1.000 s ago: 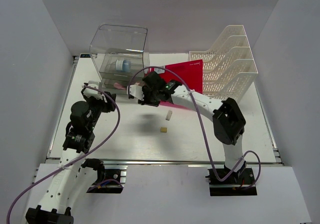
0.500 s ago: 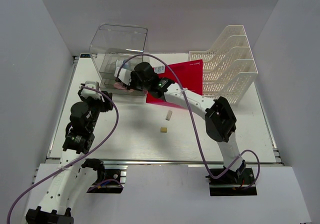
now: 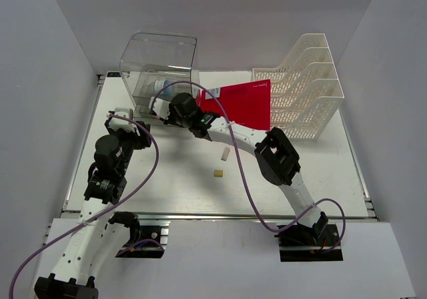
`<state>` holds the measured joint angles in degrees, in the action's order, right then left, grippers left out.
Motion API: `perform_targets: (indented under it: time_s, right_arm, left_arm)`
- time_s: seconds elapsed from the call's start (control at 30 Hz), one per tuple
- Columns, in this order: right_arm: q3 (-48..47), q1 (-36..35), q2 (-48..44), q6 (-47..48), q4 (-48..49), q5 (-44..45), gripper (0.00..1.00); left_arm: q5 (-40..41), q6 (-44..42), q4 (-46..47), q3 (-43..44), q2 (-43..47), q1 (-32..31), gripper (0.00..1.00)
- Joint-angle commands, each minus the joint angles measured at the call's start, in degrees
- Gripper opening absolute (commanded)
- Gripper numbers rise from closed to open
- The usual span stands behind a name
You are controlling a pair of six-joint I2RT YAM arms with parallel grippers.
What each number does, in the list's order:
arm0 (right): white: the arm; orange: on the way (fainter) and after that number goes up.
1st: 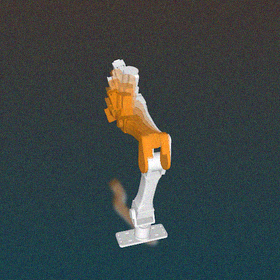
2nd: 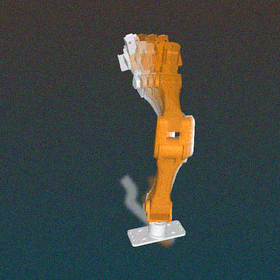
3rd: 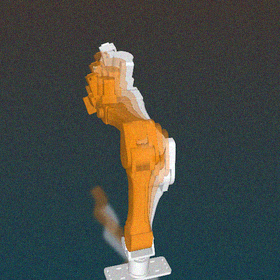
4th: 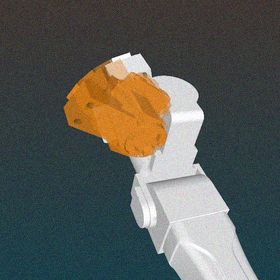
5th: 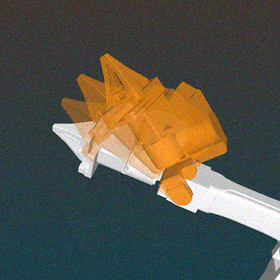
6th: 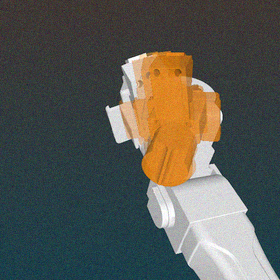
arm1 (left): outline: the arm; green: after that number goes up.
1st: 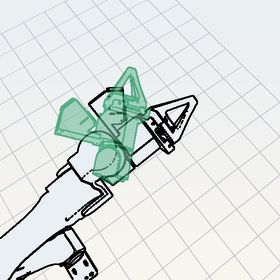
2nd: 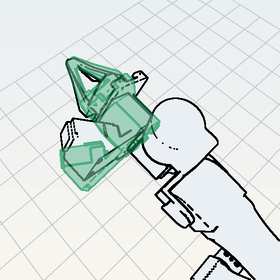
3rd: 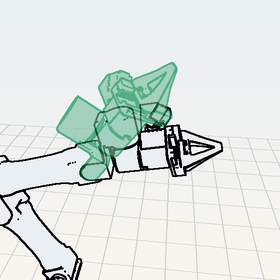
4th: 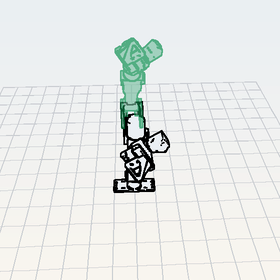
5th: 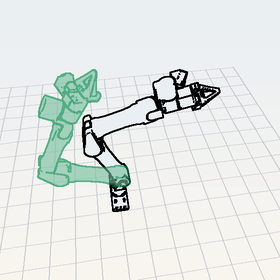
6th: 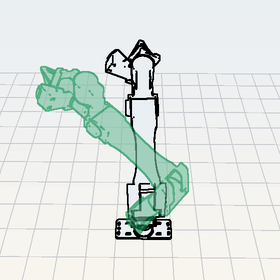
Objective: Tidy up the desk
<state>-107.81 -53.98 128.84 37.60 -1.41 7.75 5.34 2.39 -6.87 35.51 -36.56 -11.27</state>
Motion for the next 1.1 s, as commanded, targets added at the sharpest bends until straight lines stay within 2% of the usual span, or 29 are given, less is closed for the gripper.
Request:
perform_targets:
  time_s: [0.0,0.03,0.07,0.17,0.27,0.37,0.5,0.53,0.6,0.63,0.73,0.83,0.87,1.0,1.07]
  right_arm:
    - [0.14,0.28,-0.61,-1.04,5.01,1.66,0.01]
    - [0.23,0.36,-0.6,-0.87,4.93,1.66,0.07]
    - [0.58,0.36,-0.52,-0.87,4.84,1.66,0.19]
    - [0.93,0.45,-0.87,-1.04,4.49,1.39,0.39]
    - [1.37,0.28,-1.92,-1.31,3.96,0.95,0.48]
    - [1.99,0.27,-2.45,-1.39,3.96,0.78,0.5]
    - [2.69,0.27,-3.76,-2.0,3.61,0.52,0.43]
    - [2.78,0.27,-4.12,-2.27,3.26,0.08,0.29]
    - [2.95,0.27,-5.96,-3.67,1.5,-2.02,0.12]
    - [3.04,0.45,-6.66,-4.11,1.5,-3.08,0.0]
    - [5.41,0.71,-11.22,-5.52,-4.38,-10.63,0.0]
    - [11.55,1.94,-17.9,-6.14,-9.04,-20.82,0.0]
    - [13.57,2.29,-21.57,-6.49,-10.53,-24.32,0.0]
    - [26.82,4.66,-30.2,-8.07,-15.72,-30.5,0.0]
    - [31.58,7.65,-35.04,-10.7,-16.96,-29.82,0.0]
  left_arm:
    - [-0.34,-0.11,0.02,-0.26,0.08,-0.16,0.73]
    - [-0.33,-0.11,-0.07,-0.18,-0.01,-0.16,0.73]
    - [-0.33,-0.11,-0.07,-0.26,0.08,-0.16,0.73]
    - [-0.33,-0.11,0.02,-0.26,-0.01,-0.16,0.73]
    - [-0.51,-0.11,0.11,-0.26,-0.1,-0.16,0.73]
    - [-0.86,-0.11,0.02,-0.26,-0.1,-0.16,0.73]
    - [-1.04,-0.11,0.02,-0.26,-0.45,-0.16,0.71]
    - [-1.21,-0.11,0.02,-0.26,-0.53,-0.16,0.64]
    - [-1.74,-0.11,0.11,-0.26,-0.8,-0.16,0.54]
    - [-2.0,-0.2,0.11,-0.18,-0.88,-0.16,0.45]
    - [-3.23,-0.28,0.28,-0.18,-1.41,-0.16,0.34]
    - [-5.25,-0.37,0.11,0.0,-2.55,-0.16,0.12]
    - [-5.26,-0.2,0.19,0.0,-2.82,-0.16,0.0]
    - [-9.64,0.51,0.81,-0.17,-4.13,-0.16,0.0]
    - [-11.4,1.03,1.07,-0.17,-5.98,-0.16,0.0]
